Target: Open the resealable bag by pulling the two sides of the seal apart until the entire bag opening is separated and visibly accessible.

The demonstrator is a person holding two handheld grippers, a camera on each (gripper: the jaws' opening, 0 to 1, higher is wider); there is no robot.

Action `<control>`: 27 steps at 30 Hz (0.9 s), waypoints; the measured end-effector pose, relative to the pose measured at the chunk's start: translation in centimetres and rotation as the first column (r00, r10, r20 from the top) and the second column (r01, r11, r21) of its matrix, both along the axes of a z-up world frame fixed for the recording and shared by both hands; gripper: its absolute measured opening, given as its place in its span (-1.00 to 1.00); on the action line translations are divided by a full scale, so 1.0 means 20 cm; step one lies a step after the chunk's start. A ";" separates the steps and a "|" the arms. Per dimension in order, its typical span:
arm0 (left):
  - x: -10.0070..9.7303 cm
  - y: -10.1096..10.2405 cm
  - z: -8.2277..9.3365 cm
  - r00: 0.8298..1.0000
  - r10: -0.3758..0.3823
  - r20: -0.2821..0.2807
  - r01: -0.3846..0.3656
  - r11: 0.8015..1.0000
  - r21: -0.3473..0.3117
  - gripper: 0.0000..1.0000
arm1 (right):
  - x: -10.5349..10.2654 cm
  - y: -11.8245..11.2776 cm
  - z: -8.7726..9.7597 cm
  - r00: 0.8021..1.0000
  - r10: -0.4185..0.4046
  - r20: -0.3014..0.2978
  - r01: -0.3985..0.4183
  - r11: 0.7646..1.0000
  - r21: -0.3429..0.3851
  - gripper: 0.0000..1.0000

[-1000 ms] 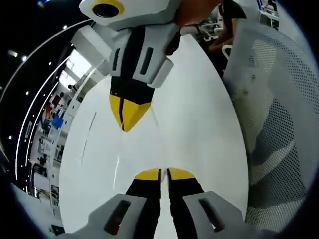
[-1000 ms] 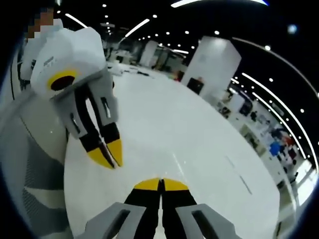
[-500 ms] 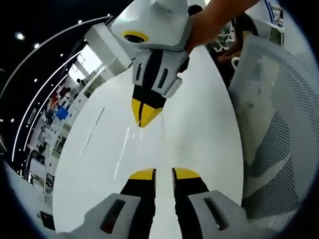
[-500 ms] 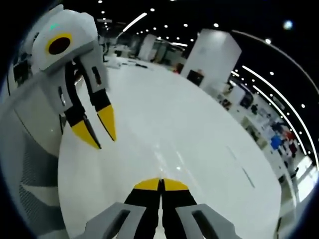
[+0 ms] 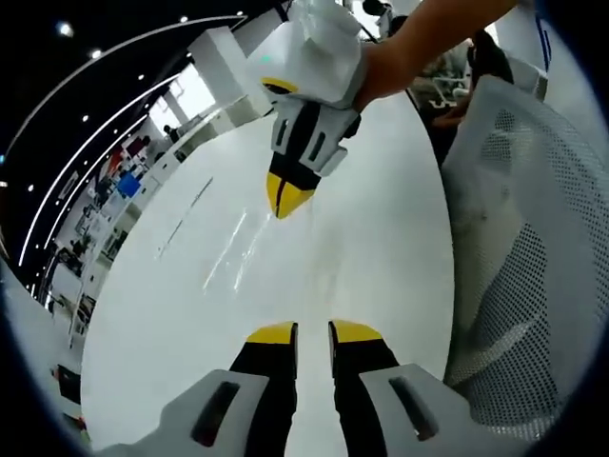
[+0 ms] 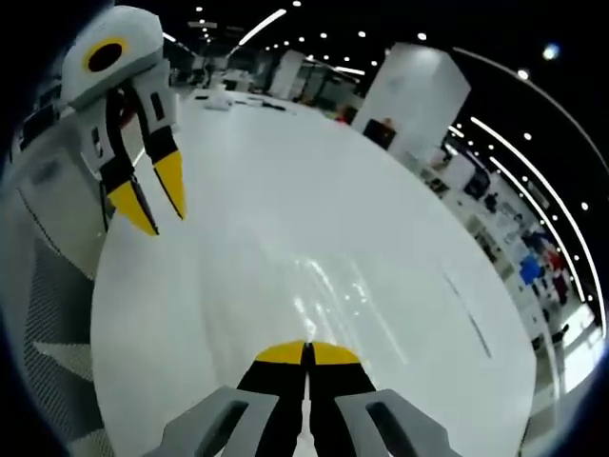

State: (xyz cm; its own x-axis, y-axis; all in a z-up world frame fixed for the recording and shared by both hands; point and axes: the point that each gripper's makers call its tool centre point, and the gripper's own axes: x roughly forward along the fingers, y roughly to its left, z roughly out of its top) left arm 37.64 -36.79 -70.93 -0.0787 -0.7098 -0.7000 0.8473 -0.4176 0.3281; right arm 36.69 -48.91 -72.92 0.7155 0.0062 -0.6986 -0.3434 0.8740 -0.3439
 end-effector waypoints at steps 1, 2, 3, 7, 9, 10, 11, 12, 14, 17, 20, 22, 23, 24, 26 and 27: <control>0.00 0.01 0.00 1.000 0.005 -0.011 -0.005 1.000 0.002 -0.80 | 0.00 0.00 0.00 1.000 -0.001 -0.002 0.001 1.000 0.000 -1.00; 0.00 0.01 -0.01 1.000 0.010 -0.017 -0.010 1.000 0.003 -0.81 | 0.00 -0.01 -0.01 1.000 0.000 -0.004 0.000 1.000 -0.008 -1.00; 0.00 0.02 -0.01 1.000 0.011 -0.017 -0.011 1.000 0.004 -0.81 | 0.00 -0.02 -0.01 1.000 -0.001 -0.008 0.001 1.000 -0.011 -1.00; 0.03 0.04 -0.03 0.999 0.022 -0.023 -0.022 1.000 0.014 -0.81 | 0.01 -0.06 -0.03 1.000 -0.023 -0.018 0.023 1.000 -0.004 -1.00; 0.04 0.05 -0.04 0.999 0.028 -0.028 -0.028 0.999 0.018 -0.82 | 0.01 -0.07 -0.04 0.999 -0.024 -0.024 0.024 1.000 -0.008 -1.00; 0.04 0.06 -0.04 0.999 0.032 -0.029 -0.031 0.999 0.020 -0.82 | 0.02 -0.08 -0.06 0.999 -0.020 -0.030 0.019 1.000 -0.020 -1.00; 0.05 0.06 -0.04 0.999 0.033 -0.029 -0.033 0.999 0.021 -0.82 | 0.02 -0.08 -0.06 0.999 -0.019 -0.033 0.018 1.000 -0.023 -1.00; 0.05 0.07 -0.04 0.999 0.036 -0.028 -0.035 0.999 0.023 -0.82 | 0.03 -0.08 -0.07 0.999 -0.017 -0.038 0.016 1.000 -0.027 -1.00; 0.06 0.08 -0.04 0.999 0.041 -0.030 -0.040 0.999 0.025 -0.82 | 0.03 -0.09 -0.08 0.999 -0.008 -0.044 0.006 0.999 -0.046 -1.00; 0.08 0.10 -0.04 0.998 0.047 -0.028 -0.047 0.998 0.030 -0.83 | 0.05 -0.10 -0.08 0.998 0.030 -0.049 -0.034 0.995 -0.091 -1.00; 0.10 0.12 -0.05 0.998 0.058 -0.034 -0.057 0.998 0.036 -0.83 | 0.04 -0.10 -0.09 0.995 0.070 -0.064 -0.079 0.987 -0.143 -1.00; 0.10 0.13 -0.05 0.997 0.062 -0.035 -0.060 0.997 0.037 -0.83 | 0.03 -0.10 -0.10 0.995 0.065 -0.071 -0.075 0.988 -0.134 -1.00; 0.10 0.13 -0.05 0.997 0.062 -0.035 -0.061 0.997 0.036 -0.84 | 0.03 -0.10 -0.10 0.995 0.064 -0.072 -0.073 0.989 -0.131 -1.00; 0.10 0.13 -0.05 0.997 0.064 -0.036 -0.063 0.997 0.036 -0.83 | 0.02 -0.10 -0.10 0.996 0.056 -0.073 -0.064 0.992 -0.113 -1.00; 0.10 0.13 -0.05 0.997 0.066 -0.039 -0.065 0.997 0.034 -0.83 | 0.02 -0.10 -0.11 0.995 0.060 -0.079 -0.068 0.992 -0.105 -1.00; 0.10 0.13 -0.05 0.997 0.066 -0.038 -0.064 0.997 0.034 -0.83 | 0.00 -0.09 -0.11 0.995 0.058 -0.086 -0.066 0.994 -0.088 -1.00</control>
State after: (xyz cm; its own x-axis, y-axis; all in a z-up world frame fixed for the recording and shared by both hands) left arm 39.69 -34.19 -71.93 -0.0613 -0.6908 -0.7205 0.8850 -0.3713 0.2807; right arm 36.79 -50.74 -75.18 0.6551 -0.0173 -0.7553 -0.4266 0.8166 -0.3888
